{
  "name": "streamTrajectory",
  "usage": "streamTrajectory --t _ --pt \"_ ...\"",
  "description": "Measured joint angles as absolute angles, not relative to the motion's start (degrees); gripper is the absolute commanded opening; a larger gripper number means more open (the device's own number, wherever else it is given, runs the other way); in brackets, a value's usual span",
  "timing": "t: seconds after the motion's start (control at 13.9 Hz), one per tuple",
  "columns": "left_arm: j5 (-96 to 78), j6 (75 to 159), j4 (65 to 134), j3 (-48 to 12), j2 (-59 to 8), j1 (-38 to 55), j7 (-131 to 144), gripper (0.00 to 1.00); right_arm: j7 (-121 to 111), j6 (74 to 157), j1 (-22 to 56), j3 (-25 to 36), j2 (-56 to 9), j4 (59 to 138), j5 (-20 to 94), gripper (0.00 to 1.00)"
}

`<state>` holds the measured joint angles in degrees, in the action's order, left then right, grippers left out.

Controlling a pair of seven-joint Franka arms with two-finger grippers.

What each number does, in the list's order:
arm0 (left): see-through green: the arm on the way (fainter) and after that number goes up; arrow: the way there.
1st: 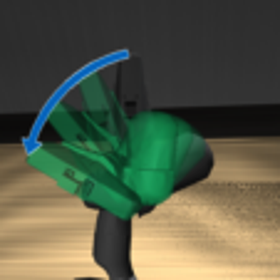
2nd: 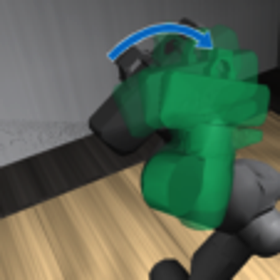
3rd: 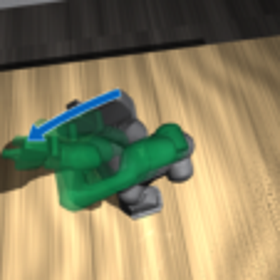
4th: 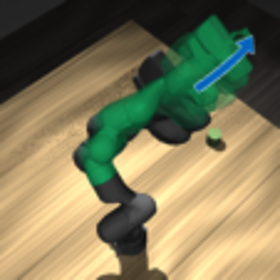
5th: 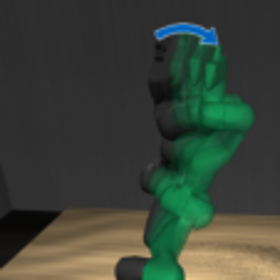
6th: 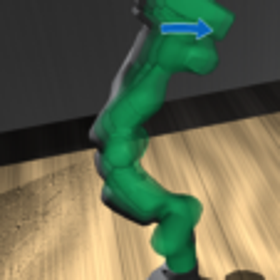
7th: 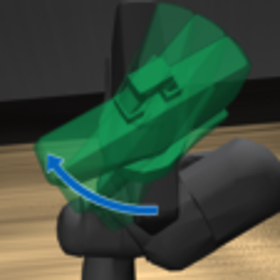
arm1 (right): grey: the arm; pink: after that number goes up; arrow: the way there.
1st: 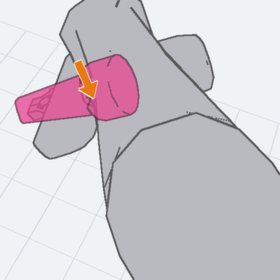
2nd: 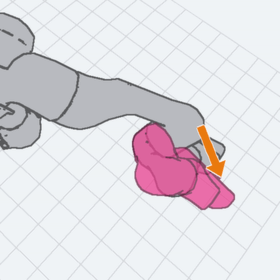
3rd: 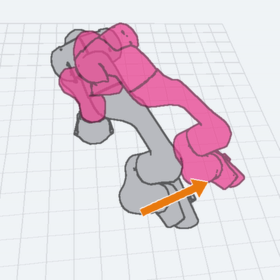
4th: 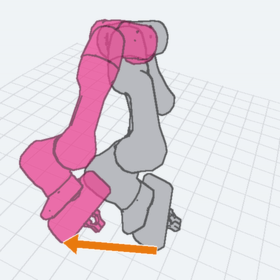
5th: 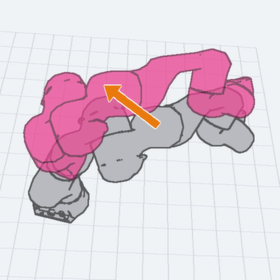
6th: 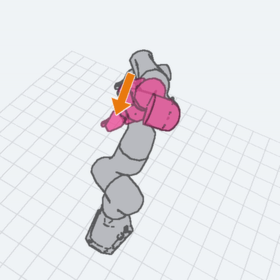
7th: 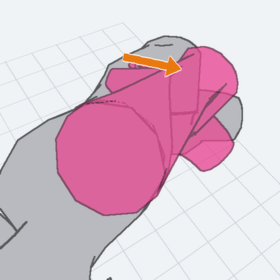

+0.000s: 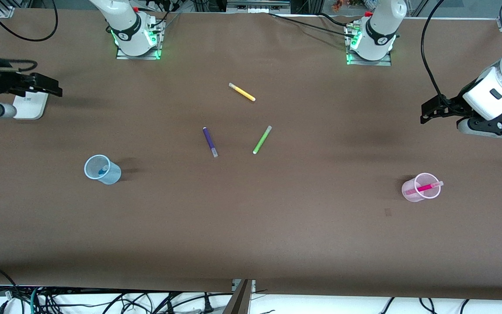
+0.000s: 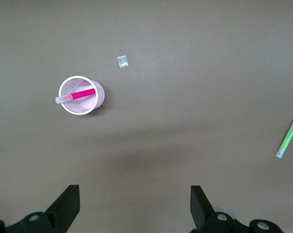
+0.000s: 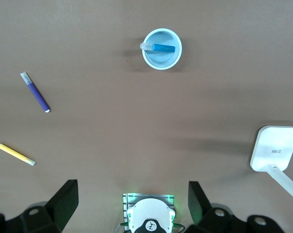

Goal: Place pink and blue markers in matching cups

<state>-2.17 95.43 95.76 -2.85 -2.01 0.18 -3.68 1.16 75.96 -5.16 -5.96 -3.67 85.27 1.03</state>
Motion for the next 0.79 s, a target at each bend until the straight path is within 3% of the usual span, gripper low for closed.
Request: streamTrajectory --t 0.79 --pt "-2.17 93.22 94.38 -2.25 -1.66 0.06 -5.01 1.0 -0.48 76.03 -5.32 -4.7 -1.37 85.54 -0.03 1.0"
